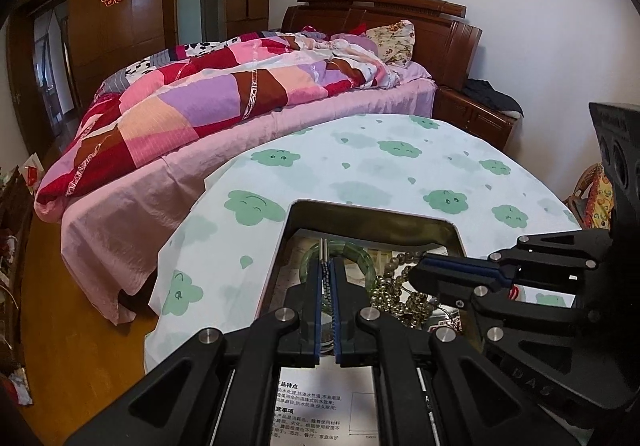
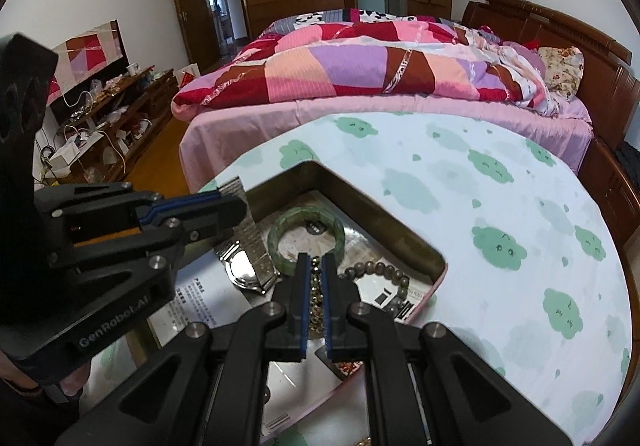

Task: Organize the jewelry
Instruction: 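Lower the pearl necklace and gold chain into the tin and open both grippers, then move both open grippers back toward the remaining jewelry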

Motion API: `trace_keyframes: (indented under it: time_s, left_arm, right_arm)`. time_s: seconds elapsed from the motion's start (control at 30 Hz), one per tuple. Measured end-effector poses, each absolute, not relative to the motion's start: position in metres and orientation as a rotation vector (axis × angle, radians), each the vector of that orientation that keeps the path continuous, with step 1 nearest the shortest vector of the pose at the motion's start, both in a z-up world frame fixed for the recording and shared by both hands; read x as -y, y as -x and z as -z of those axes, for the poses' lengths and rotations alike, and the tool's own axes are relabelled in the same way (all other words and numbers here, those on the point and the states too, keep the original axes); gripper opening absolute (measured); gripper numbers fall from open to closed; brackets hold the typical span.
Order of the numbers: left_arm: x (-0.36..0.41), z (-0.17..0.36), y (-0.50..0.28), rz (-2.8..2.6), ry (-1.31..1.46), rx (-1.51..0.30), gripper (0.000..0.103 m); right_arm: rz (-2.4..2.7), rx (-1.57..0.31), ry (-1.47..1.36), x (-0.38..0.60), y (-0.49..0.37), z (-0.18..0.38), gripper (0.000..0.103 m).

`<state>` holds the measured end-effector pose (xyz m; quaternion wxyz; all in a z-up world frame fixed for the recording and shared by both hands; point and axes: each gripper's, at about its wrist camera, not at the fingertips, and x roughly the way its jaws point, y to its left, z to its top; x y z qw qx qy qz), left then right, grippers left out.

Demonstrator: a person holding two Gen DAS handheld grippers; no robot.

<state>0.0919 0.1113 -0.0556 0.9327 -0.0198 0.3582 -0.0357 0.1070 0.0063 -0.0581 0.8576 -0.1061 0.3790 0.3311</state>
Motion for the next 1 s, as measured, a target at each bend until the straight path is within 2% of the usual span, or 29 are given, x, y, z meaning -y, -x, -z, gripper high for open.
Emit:
trace_keyframes:
  time_s: [0.1,0.13,0.2,0.27,0.33,0.43,0.53,1.0]
  left_arm:
    - [-0.11,0.057,-0.093,0.068,0.04,-0.743,0.012]
    - [-0.109,0.058,-0.094,0.066,0.038,-0.749,0.018]
    - [-0.106,0.061,-0.095,0.047,0.02,-0.766,0.038]
    - [-0.107,0.059,-0.092,-0.01,-0.001,-0.749,0.053]
    - [-0.112,0.056,-0.09,-0.007,0.019,-0.744,0.06]
    - [-0.117,0.049,-0.086,-0.005,0.051,-0.719,0.064]
    - [-0.117,0.045,-0.082,-0.04,0.044,-0.698,0.075]
    - [-0.081,0.058,-0.069,-0.08,0.031,-0.736,0.076]
  right_arm:
    - [-0.692,-0.804,0.221,-0.006,-0.108,0.061,0.008]
    - [-0.691,-0.805,0.22,-0.006,-0.108,0.062,0.008]
    - [-0.691,-0.803,0.206,-0.004,-0.108,0.062,0.011]
    - [-0.686,-0.807,0.192,-0.001,-0.109,0.062,0.029]
    - [-0.686,-0.808,0.172,0.005,-0.109,0.062,0.038]
    - [-0.687,-0.81,0.144,0.017,-0.108,0.06,0.047]
    - [-0.681,-0.799,0.105,0.039,-0.105,0.055,0.058]
    - [-0.483,-0.856,-0.034,0.131,-0.118,0.069,0.056]
